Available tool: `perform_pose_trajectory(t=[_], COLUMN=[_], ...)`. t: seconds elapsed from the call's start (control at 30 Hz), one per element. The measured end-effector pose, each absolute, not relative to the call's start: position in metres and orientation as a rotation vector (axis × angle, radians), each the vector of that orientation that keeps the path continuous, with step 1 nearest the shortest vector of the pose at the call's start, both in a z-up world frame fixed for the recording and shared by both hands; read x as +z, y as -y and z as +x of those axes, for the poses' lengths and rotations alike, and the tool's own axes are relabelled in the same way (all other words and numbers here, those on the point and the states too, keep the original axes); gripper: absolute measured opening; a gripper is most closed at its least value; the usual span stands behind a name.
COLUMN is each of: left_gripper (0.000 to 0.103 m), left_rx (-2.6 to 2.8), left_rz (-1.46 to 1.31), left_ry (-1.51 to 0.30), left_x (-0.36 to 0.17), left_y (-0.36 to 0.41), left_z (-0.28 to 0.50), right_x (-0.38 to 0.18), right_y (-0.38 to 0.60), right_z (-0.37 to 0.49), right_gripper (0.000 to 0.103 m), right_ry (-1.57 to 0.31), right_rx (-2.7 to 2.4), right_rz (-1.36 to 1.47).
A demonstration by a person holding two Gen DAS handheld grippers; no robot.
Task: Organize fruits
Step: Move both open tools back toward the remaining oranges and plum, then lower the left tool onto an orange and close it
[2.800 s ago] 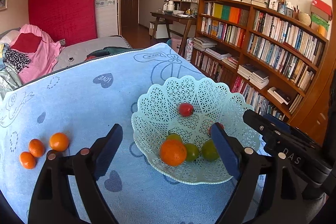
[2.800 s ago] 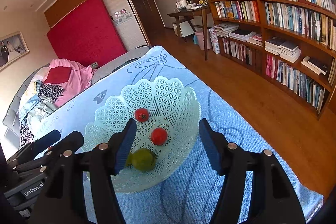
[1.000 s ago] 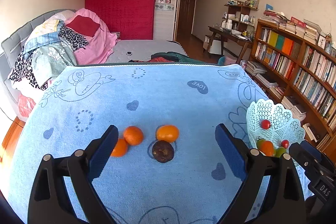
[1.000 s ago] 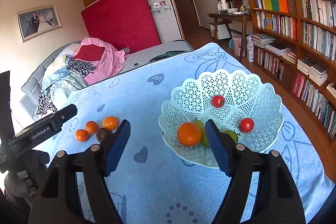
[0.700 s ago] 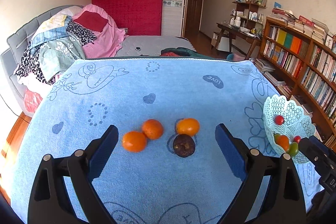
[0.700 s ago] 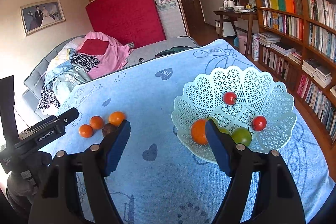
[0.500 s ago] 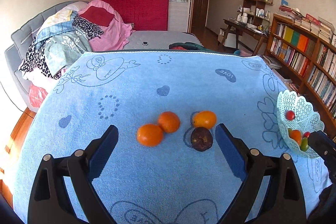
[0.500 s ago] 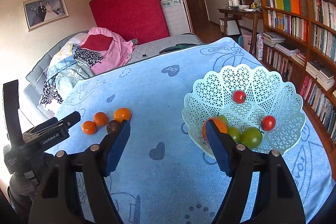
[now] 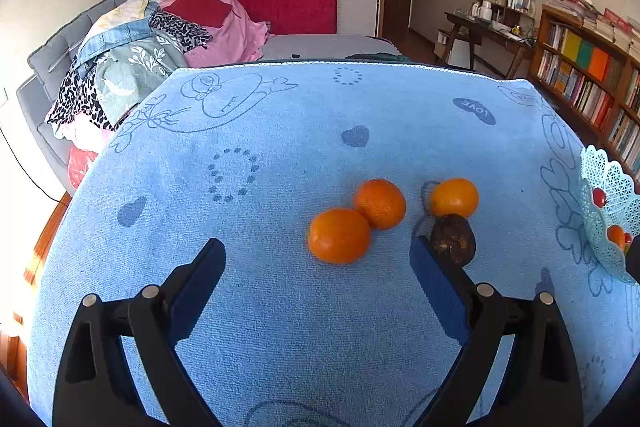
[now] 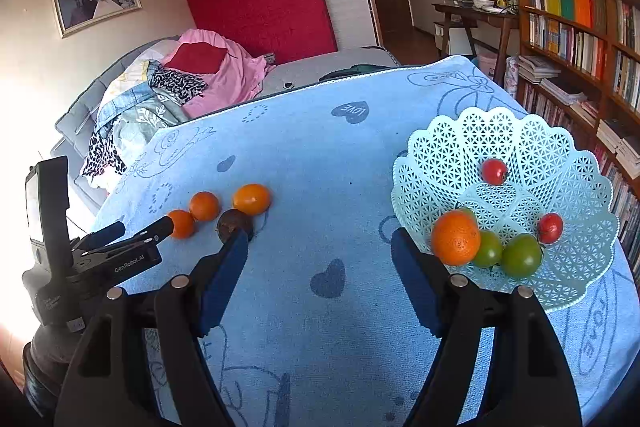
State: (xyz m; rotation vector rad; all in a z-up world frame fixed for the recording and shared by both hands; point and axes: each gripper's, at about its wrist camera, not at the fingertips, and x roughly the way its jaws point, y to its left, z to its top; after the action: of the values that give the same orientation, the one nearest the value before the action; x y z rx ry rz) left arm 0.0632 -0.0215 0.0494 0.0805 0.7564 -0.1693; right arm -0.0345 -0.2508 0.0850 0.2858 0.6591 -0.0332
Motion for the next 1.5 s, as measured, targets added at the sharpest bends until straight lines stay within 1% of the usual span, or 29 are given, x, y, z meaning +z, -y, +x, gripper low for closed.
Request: perform_pose_trajectory(t=[0.33, 0.6, 0.67, 0.73, 0.77, 0.83, 0.9, 0.93, 1.23, 1.5], left_gripper=[0.093, 0.092, 0.087, 0.075, 0.072, 0.060, 0.050, 0.043, 0.042, 0.042], left_rx=[-0.177, -0.198, -0.211, -0.225, -0.229, -0.237, -0.259, -0.268, -0.297, -0.282], left_rz=[0.112, 0.110, 0.109, 0.110, 0.111, 0.110, 0.112, 0.117, 0.134, 0.063], left_ry=[-0.810, -0.840, -0.846, -0.859, -0.861, -0.851, -0.841, -0.837, -0.792, -0.780], left_x=[0.026, 0.021, 0.020, 0.018, 0.018, 0.018, 0.019, 0.019, 0.024, 0.029], left_y=[0.026, 0.030, 0.031, 0.032, 0.032, 0.032, 0.033, 0.034, 0.037, 0.019], left_z=[0.089, 0.101, 0.103, 0.104, 0.104, 0.103, 0.100, 0.099, 0.088, 0.078], right_x=[0.076, 0.069, 0.067, 0.066, 0.065, 0.063, 0.062, 0.061, 0.052, 0.046], right_y=[0.246, 0.241, 0.240, 0.239, 0.238, 0.236, 0.234, 0.234, 0.227, 0.216], right_z=[-0.021, -0.012, -0.010, -0.007, -0.006, -0.003, -0.001, 0.001, 0.010, 0.031], right_gripper=[0.076, 0.076, 0.076, 0.076, 0.076, 0.076, 0.076, 0.076, 0.076, 0.076], right_ry=[-0.692, -0.717, -0.723, -0.729, -0.732, -0.738, -0.744, -0.748, -0.781, -0.819], right_rx=[-0.019, -0.009, -0.006, -0.004, -0.003, 0.000, 0.002, 0.003, 0.012, 0.047], right_rz=[0.284, 0.280, 0.277, 0.273, 0.271, 0.270, 0.269, 0.269, 0.254, 0.235])
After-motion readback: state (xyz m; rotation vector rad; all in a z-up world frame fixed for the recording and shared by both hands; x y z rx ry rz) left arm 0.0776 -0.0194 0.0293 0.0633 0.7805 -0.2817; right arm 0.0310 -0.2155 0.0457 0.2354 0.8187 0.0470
